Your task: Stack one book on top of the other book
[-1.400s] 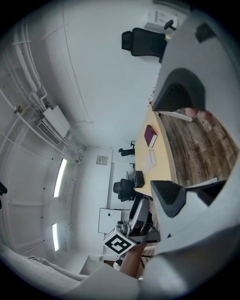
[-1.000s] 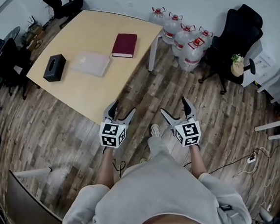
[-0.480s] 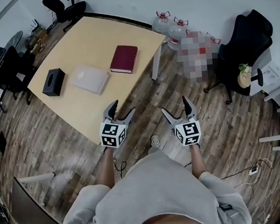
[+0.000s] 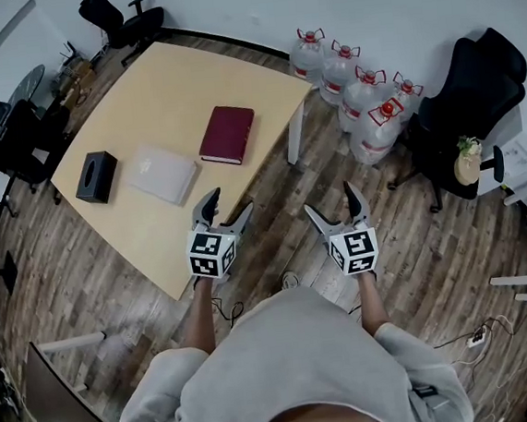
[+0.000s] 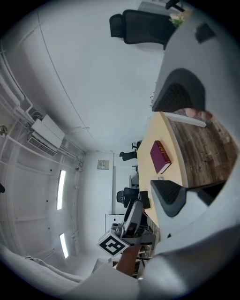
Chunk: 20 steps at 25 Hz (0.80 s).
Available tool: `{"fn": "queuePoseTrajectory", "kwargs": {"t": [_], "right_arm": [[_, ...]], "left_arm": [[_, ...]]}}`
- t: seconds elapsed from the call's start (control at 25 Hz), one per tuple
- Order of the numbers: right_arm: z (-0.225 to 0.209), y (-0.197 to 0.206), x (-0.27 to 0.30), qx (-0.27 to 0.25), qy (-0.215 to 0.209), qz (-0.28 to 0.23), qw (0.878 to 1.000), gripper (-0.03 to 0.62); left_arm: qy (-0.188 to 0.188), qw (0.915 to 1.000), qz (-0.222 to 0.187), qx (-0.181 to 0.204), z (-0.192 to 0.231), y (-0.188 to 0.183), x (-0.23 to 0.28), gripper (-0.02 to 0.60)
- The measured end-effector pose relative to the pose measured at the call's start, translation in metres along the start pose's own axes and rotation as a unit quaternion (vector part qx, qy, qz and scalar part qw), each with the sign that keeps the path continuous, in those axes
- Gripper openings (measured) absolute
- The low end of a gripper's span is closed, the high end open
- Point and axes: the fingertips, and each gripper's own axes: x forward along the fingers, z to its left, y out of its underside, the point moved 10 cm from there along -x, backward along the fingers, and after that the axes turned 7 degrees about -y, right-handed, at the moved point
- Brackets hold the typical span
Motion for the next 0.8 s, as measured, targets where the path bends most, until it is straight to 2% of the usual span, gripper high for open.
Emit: {"fn": "queuePoseTrajectory", "kwargs": {"t": [0.32, 0.8], "right_arm": [[-0.031, 0.001, 0.024, 0.003, -0.005, 0.003, 1.0, 0.445], [-0.045, -0.005, 0.069, 0.004, -0.012, 0.007, 1.0, 0.445]], "left_arm": [[-0.014, 0.9999, 0.006, -0.001, 0.011, -0.007, 0.036, 0.347], [-0.021, 0.9997, 0.007, 0.001, 0.045, -0.017, 0.068, 0.347]]}}
